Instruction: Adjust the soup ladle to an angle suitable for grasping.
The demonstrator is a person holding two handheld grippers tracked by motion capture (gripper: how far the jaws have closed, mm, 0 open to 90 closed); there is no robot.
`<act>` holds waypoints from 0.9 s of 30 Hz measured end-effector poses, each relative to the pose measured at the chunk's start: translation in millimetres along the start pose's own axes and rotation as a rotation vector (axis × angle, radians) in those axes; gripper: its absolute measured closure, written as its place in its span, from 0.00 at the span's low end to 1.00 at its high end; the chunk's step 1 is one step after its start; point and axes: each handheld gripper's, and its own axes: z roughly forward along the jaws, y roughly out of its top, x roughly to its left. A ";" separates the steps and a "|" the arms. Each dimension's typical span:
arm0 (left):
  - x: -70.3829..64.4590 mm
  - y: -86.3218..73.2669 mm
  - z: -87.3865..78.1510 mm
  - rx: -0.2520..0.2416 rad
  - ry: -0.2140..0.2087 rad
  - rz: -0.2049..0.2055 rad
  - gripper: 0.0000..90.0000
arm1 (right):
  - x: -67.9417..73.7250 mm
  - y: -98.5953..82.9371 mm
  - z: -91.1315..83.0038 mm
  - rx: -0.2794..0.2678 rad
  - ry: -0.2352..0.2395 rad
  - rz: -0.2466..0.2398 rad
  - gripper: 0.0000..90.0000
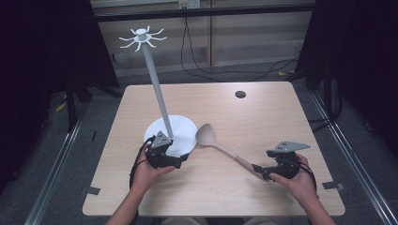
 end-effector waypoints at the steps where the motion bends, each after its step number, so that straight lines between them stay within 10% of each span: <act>1: -0.4 0.3 0.6 -0.004 -0.002 -0.004 0.15 | 0.9 0.1 0.2 -0.002 0.004 -0.005 0.19; 10: 0.2 0.7 0.8 -0.006 -0.006 -0.003 0.15 | 22.8 3.3 6.7 -0.007 0.081 -0.083 0.38; 20: -0.6 2.9 1.7 -0.008 -0.003 0.008 0.15 | 41.7 -7.8 25.5 0.120 0.145 -0.204 0.94; 27: -0.4 3.1 1.5 -0.006 -0.004 0.009 0.15 | 32.8 -13.3 23.8 0.144 0.134 -0.157 1.00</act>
